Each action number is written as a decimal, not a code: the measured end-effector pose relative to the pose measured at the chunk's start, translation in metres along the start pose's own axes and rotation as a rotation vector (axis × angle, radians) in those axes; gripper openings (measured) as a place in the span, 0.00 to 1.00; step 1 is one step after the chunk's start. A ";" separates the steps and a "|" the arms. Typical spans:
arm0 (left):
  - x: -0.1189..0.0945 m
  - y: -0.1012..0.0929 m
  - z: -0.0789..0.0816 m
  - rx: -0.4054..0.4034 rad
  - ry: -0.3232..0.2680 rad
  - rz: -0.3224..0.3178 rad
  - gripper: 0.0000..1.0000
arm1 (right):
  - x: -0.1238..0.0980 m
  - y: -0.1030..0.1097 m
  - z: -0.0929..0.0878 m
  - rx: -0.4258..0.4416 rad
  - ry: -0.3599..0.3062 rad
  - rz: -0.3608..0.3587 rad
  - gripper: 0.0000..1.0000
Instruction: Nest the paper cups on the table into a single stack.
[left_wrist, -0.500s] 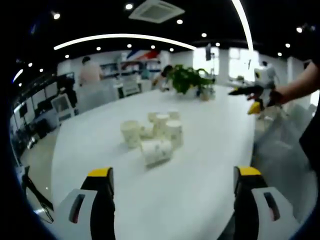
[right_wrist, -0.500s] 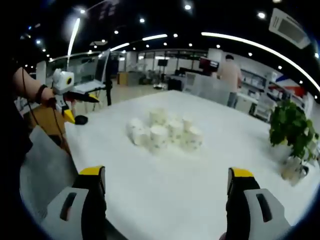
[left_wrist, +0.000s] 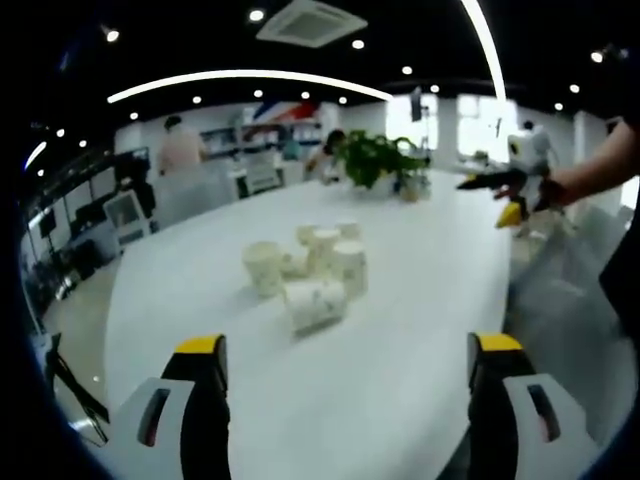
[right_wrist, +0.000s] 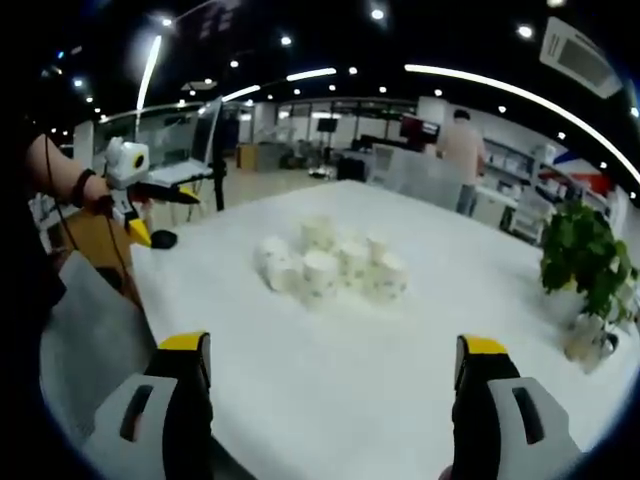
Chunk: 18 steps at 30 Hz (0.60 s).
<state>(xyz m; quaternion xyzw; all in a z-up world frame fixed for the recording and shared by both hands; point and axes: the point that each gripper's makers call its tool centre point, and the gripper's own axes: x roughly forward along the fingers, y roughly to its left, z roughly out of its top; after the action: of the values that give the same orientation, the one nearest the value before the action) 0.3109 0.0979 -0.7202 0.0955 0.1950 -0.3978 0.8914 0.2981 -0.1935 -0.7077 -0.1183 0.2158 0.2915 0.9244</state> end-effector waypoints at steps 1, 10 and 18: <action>0.000 0.000 0.000 -0.003 0.001 0.000 0.99 | 0.000 0.001 0.000 0.003 -0.001 0.003 1.00; 0.003 0.001 0.000 -0.012 -0.002 -0.004 0.99 | -0.001 0.005 0.004 -0.002 -0.026 0.002 0.99; 0.004 0.000 -0.002 -0.010 0.002 -0.012 0.99 | -0.005 0.004 0.010 -0.010 -0.040 -0.027 0.99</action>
<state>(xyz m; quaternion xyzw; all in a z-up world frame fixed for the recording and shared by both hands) 0.3124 0.0960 -0.7239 0.0901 0.1985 -0.4019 0.8893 0.2957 -0.1890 -0.6971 -0.1200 0.1942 0.2825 0.9317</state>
